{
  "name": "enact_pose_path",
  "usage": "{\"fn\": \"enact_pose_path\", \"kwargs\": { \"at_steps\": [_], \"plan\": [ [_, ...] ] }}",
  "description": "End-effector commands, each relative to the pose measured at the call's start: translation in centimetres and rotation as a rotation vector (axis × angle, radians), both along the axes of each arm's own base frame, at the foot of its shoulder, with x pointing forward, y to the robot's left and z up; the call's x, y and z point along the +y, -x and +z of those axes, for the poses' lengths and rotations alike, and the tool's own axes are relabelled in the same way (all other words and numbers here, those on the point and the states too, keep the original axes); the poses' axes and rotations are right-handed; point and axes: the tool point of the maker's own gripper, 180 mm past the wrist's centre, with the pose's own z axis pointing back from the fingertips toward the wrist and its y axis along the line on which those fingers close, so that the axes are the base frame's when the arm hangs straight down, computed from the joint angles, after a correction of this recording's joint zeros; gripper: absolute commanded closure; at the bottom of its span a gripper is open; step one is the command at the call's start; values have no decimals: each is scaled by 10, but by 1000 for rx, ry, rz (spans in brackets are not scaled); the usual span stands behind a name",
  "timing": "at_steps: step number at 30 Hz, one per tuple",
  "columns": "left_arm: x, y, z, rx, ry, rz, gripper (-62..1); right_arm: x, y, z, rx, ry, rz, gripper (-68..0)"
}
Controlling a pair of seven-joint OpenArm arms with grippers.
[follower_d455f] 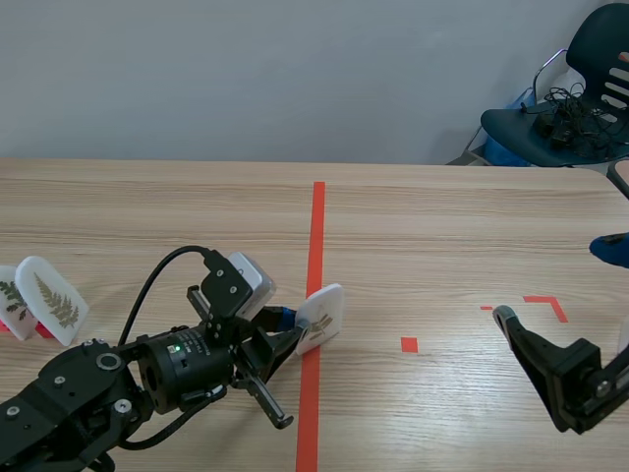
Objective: Do the leaf sorting experiment
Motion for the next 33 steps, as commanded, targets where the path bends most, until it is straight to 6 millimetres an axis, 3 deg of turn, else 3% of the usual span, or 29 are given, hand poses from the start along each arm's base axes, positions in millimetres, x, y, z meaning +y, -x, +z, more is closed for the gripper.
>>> {"fn": "enact_pose_path", "kwargs": {
  "at_steps": [1, 6, 11, 15, 18, 27, 29, 33],
  "plan": [
    [-7, -1, 14, -25, 44, -12, -53, -2, -6, 11, -38, -3, -4, -679],
    [-8, 6, 34, -20, 99, 10, -53, -2, -6, 11, -35, -2, -5, -679],
    [16, 13, 63, -16, 151, 100, -53, -2, -6, 11, -35, -2, -5, -679],
    [53, 15, 83, -29, 193, 226, -53, -2, -6, 11, -35, -2, -5, -679],
    [91, 14, 81, -11, 189, 346, -53, -2, -6, 11, -35, -2, -5, -679],
    [220, 2, 83, -81, 85, 777, -53, -2, -6, 11, -36, -2, -5, -679],
    [237, 4, 78, -66, 84, 830, -53, -2, -6, 11, -36, -2, -5, -679],
    [252, 12, 59, -15, 74, 877, -53, -2, -8, 13, -44, -2, -5, -679]
  ]
}}
